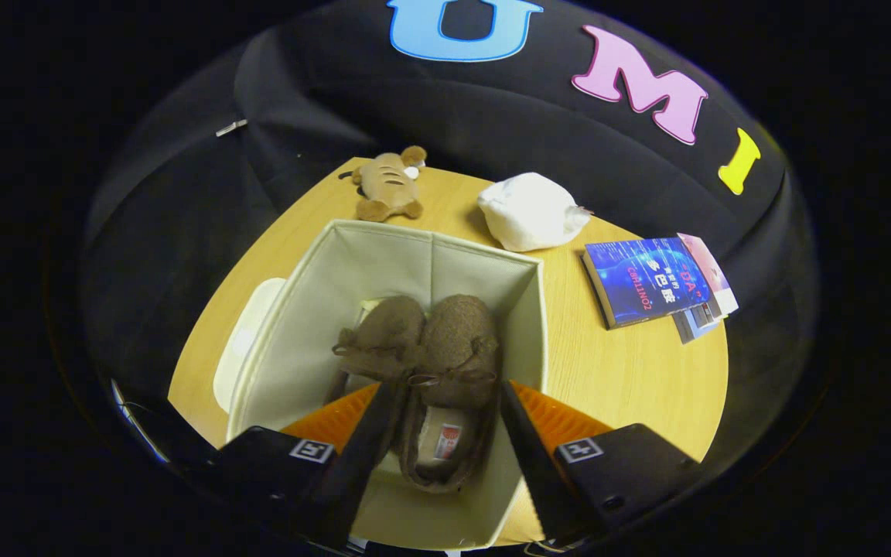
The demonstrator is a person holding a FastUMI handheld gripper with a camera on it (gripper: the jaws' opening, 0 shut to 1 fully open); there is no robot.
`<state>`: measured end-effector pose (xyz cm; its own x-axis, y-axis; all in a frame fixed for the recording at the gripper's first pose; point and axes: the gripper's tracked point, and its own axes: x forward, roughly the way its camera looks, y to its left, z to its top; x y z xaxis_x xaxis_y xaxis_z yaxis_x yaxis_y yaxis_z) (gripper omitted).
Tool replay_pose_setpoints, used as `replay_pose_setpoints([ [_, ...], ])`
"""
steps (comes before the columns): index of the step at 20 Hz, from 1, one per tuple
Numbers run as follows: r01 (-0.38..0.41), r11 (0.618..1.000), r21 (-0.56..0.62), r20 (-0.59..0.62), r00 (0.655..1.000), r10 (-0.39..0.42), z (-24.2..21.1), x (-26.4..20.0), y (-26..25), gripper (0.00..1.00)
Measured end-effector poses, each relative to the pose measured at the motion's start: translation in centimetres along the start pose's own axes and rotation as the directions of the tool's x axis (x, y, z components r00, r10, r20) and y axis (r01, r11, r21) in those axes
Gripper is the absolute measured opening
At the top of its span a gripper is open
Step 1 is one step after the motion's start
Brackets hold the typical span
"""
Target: Open the storage box then place both shoes into the box .Put the left shoe in first, then the right shoe, with the right side of both shoes facing outward in a uniform manner.
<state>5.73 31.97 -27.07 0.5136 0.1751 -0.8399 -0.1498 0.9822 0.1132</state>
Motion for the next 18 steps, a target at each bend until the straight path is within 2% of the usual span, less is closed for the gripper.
replay_pose_setpoints([
  [1, 0.012, 1.000, -0.018, 0.013, 1.000, -0.012, 0.1, -0.4, -0.2, 0.97],
  [2, 0.020, 0.999, -0.036, 0.026, 0.999, -0.019, 0.1, -0.5, -0.5, 0.98],
  [7, 0.020, 0.999, -0.044, 0.061, 0.998, -0.017, 0.4, -1.4, -0.9, 0.99],
  [9, -0.008, 1.000, -0.023, 0.120, 0.993, 0.011, 1.5, -2.2, -0.9, 0.99],
  [13, -0.083, 0.996, 0.039, 0.262, 0.963, 0.070, 4.0, -5.8, -1.2, 0.99],
  [18, -0.152, 0.983, 0.105, 0.400, 0.911, 0.098, 6.0, -10.5, -3.9, 0.99],
])
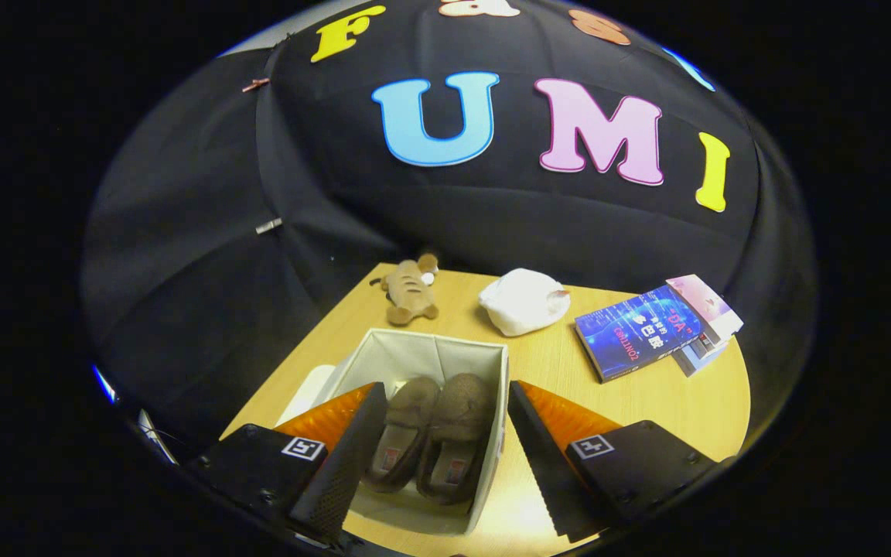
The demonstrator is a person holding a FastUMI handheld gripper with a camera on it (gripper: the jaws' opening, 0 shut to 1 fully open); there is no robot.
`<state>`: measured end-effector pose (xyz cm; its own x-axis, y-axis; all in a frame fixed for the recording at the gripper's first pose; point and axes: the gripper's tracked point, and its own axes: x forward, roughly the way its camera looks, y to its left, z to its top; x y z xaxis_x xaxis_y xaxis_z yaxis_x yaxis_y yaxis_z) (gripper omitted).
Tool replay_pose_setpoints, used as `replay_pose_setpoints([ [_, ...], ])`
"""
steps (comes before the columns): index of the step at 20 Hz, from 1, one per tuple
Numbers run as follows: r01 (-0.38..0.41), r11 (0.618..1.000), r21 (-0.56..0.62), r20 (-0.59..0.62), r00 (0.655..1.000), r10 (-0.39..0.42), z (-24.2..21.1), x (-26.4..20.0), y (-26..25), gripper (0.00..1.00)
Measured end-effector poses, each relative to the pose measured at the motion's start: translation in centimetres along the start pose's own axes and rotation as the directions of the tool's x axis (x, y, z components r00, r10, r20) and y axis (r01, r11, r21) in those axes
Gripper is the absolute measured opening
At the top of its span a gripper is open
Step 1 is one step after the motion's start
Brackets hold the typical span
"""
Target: Open the storage box then place both shoes into the box .Put the left shoe in first, then the right shoe, with the right side of both shoes facing outward in a uniform manner.
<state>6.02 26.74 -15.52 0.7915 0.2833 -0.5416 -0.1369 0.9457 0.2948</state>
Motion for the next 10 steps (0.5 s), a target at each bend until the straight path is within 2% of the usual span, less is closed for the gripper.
replay_pose_setpoints([
  [4, 0.023, 0.999, -0.028, 0.115, 0.993, -0.019, 2.8, -3.6, -3.8, 0.98],
  [10, 0.157, 0.981, -0.117, 0.269, 0.956, -0.121, 5.7, -9.1, -10.9, 0.98],
])
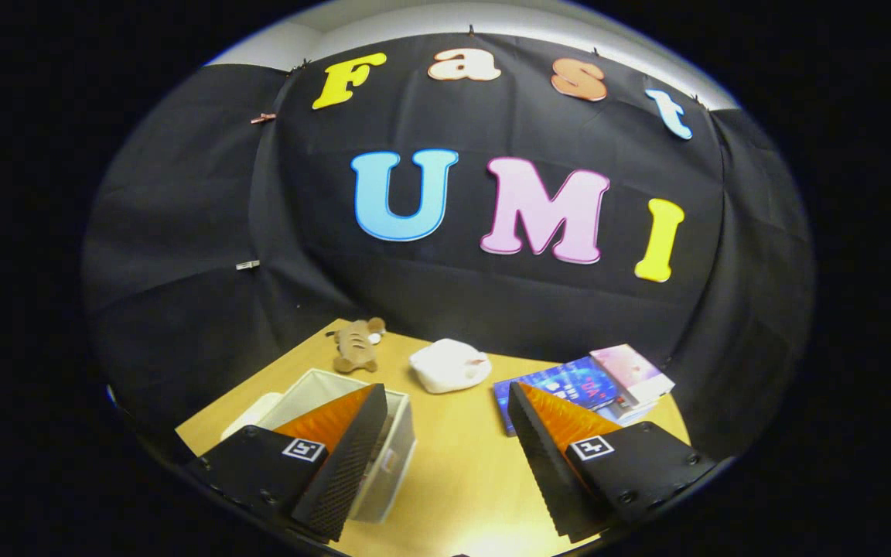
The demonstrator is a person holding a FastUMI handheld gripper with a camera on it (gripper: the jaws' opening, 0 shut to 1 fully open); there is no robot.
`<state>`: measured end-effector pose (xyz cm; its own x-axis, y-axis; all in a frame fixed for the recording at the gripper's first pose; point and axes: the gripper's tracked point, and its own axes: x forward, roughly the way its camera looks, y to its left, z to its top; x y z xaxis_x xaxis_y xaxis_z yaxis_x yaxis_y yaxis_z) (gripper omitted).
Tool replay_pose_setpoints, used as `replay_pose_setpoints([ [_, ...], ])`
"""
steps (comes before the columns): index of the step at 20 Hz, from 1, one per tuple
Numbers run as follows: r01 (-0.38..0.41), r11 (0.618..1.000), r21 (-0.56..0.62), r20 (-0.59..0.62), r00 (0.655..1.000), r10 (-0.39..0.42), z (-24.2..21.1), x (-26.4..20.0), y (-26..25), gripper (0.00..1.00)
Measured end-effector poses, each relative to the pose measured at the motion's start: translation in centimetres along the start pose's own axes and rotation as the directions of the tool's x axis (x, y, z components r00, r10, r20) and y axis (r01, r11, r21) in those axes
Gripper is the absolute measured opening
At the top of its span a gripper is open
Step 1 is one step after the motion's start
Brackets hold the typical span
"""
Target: Open the storage box then place both shoes into the box .Put the left shoe in first, then the right shoe, with the right side of both shoes facing outward in a uniform manner.
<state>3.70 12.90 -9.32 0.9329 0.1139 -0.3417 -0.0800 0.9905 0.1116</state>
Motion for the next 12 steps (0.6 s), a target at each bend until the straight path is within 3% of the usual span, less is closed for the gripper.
replay_pose_setpoints([
  [6, 0.124, 0.991, -0.048, 0.112, 0.987, -0.118, 1.6, -4.3, -6.8, 0.98],
  [12, 0.231, 0.973, -0.015, 0.126, 0.966, -0.227, 0.1, -7.6, -11.8, 0.98],
])
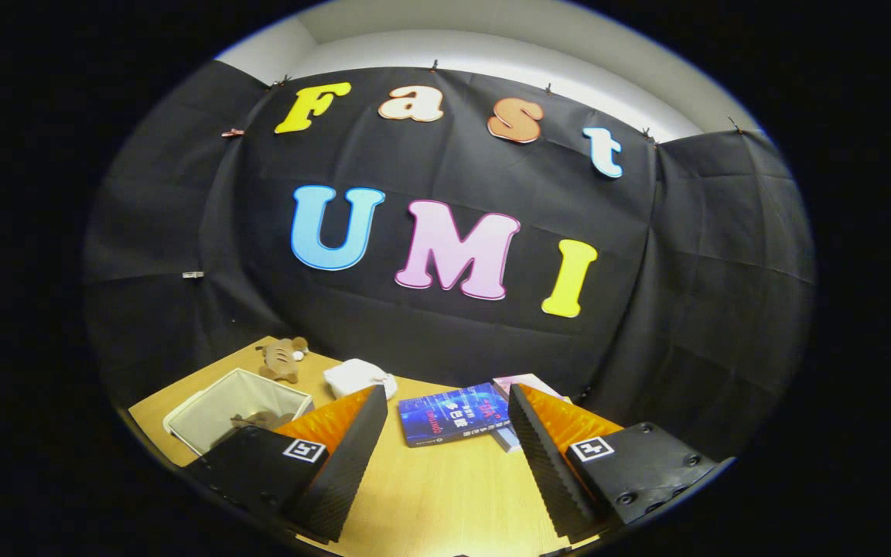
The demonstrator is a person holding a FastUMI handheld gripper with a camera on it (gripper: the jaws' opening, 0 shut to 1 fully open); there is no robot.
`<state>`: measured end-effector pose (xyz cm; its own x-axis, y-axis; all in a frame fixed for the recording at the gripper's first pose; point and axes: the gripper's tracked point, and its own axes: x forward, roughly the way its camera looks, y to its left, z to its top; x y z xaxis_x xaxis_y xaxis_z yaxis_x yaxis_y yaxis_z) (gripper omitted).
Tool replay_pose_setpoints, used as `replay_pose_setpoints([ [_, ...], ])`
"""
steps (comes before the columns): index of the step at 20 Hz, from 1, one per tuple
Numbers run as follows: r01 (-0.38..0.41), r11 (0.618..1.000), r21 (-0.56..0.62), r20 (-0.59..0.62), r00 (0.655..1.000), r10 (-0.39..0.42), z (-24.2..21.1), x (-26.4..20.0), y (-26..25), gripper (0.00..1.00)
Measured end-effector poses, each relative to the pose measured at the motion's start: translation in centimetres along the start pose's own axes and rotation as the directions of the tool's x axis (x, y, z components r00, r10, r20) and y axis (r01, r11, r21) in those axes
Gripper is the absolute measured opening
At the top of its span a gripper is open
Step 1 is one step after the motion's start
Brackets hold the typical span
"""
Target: Open the storage box then place both shoes into the box .Put the left shoe in first, then the right shoe, with the right side of both shoes facing outward in a uniform manner.
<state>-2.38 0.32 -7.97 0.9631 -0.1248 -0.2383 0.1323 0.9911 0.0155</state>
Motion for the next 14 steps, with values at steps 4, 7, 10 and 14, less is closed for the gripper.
replay_pose_setpoints([
  [4, 0.050, 0.998, 0.038, -0.030, 0.998, -0.049, -1.7, -0.5, -2.2, 0.98],
  [7, 0.071, 0.996, 0.049, -0.038, 0.997, -0.070, -2.3, -0.5, -3.0, 0.98],
  [10, 0.082, 0.996, 0.040, -0.040, 0.996, -0.081, -2.7, -0.5, -3.5, 0.98],
  [14, 0.082, 0.996, 0.037, -0.042, 0.996, -0.080, -2.8, -0.5, -3.4, 0.98],
])
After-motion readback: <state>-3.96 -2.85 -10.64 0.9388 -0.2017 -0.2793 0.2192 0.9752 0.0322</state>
